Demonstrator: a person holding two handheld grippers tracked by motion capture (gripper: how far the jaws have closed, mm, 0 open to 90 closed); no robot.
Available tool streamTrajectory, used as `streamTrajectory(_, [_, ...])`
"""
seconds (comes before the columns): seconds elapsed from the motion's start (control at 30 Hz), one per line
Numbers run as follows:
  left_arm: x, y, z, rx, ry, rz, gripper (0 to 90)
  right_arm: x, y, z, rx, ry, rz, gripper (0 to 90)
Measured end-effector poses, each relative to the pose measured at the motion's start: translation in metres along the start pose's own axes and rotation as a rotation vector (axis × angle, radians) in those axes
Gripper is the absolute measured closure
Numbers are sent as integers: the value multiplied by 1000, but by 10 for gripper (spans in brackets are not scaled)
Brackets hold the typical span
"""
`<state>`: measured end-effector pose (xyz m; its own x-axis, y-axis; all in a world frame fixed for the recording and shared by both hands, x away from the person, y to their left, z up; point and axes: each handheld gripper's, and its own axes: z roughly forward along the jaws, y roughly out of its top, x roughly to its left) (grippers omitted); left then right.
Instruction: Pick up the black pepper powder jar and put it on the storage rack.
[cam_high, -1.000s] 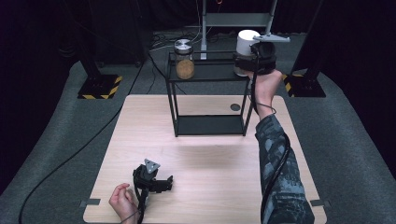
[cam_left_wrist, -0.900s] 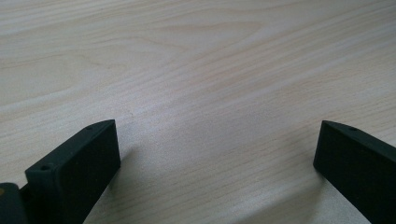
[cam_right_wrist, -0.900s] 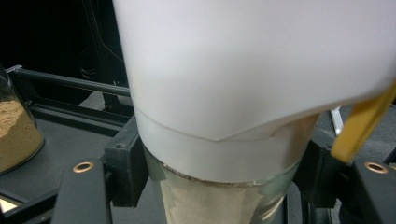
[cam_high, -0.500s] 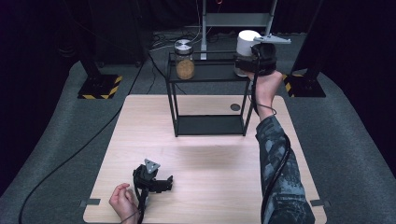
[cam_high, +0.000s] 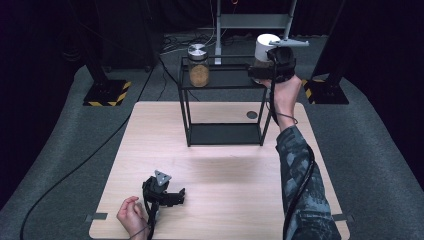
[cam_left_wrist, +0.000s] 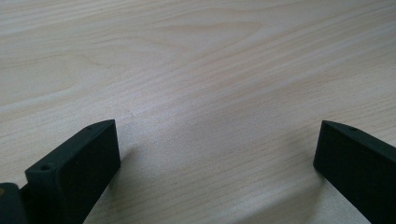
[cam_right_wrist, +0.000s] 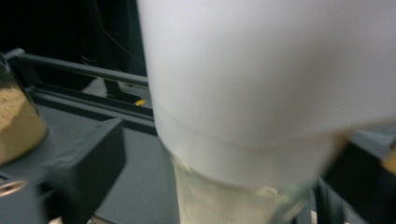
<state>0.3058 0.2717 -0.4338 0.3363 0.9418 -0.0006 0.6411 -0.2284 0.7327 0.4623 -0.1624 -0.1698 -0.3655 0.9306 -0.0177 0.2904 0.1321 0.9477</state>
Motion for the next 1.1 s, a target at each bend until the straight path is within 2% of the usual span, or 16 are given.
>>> streamTrajectory(0.07, [0, 0, 0, 0, 0, 0, 0, 6, -2, -7, 3, -33, -15, 0])
streamTrajectory(0.23, [0, 0, 0, 0, 1, 1, 0, 6, -12, -30, 26, -44, -34, 0])
streamTrajectory(0.33, [0, 0, 0, 0, 0, 1, 0, 6, -28, -47, 46, -39, -59, 0])
streamTrajectory(0.4, [0, 0, 0, 1, 0, 1, 0, 5, -44, -58, 58, -31, -69, 0])
streamTrajectory(0.6, [0, 0, 0, 0, 0, 0, 0, 6, -114, -87, 126, 8, -94, 0])
streamTrajectory(0.77, [0, 0, 0, 0, 0, 0, 0, 2, -186, -108, 180, 41, -50, 0])
streamTrajectory(0.9, [0, 0, 0, 0, 1, 0, 0, 8, -249, -116, 284, 50, -35, 0])
streamTrajectory(0.97, [0, 0, 0, -1, 1, 0, 0, 10, -276, -118, 335, 47, -4, 0])
streamTrajectory(1.03, [-1, 0, 0, 0, 1, 1, 0, 11, -298, -122, 364, 42, 34, 0])
streamTrajectory(1.1, [-1, 0, 0, 0, 1, 1, 0, 14, -313, -125, 381, 25, 49, 0])
